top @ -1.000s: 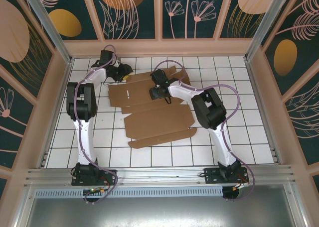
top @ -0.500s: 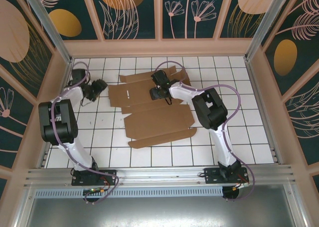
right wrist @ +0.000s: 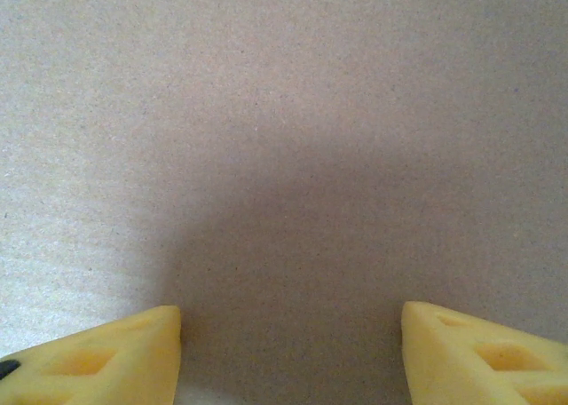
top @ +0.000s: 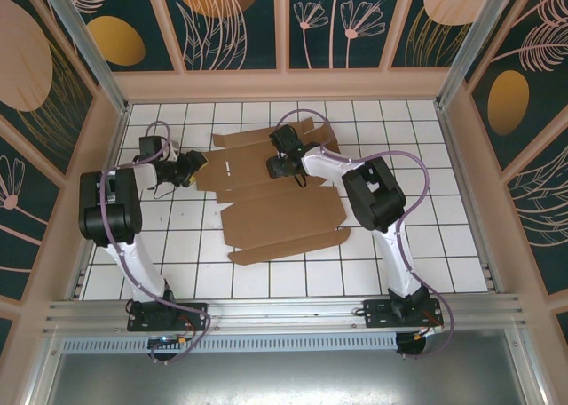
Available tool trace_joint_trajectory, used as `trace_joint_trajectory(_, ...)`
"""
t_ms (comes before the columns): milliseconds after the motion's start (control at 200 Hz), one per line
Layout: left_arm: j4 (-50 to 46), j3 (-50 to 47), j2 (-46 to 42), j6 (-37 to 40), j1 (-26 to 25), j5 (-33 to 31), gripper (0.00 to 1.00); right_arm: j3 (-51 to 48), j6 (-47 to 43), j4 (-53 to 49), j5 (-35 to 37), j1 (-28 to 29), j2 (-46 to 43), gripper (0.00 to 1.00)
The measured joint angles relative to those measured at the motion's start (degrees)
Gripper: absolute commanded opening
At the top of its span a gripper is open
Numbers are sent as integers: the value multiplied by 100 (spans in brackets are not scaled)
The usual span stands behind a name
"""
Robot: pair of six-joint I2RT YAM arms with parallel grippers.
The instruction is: Fold the paper box
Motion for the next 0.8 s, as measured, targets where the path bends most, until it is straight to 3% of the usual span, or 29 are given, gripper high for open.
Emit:
trace_joint_trajectory(305, 175, 170, 251, 76, -168, 190, 50, -28, 2, 26, -9, -4, -9, 64)
trace_joint_trajectory(440, 205, 321, 396, 116, -470, 219, 36, -59, 0, 42, 22, -4, -20, 63)
trace_joint_trajectory(606, 74, 415, 376, 136, -490, 96, 24, -125, 7, 72, 11, -39, -61, 63)
trace_joint_trajectory(801, -605, 920, 179, 205, -778, -380, 24, -151, 28, 107, 22, -39, -72, 62)
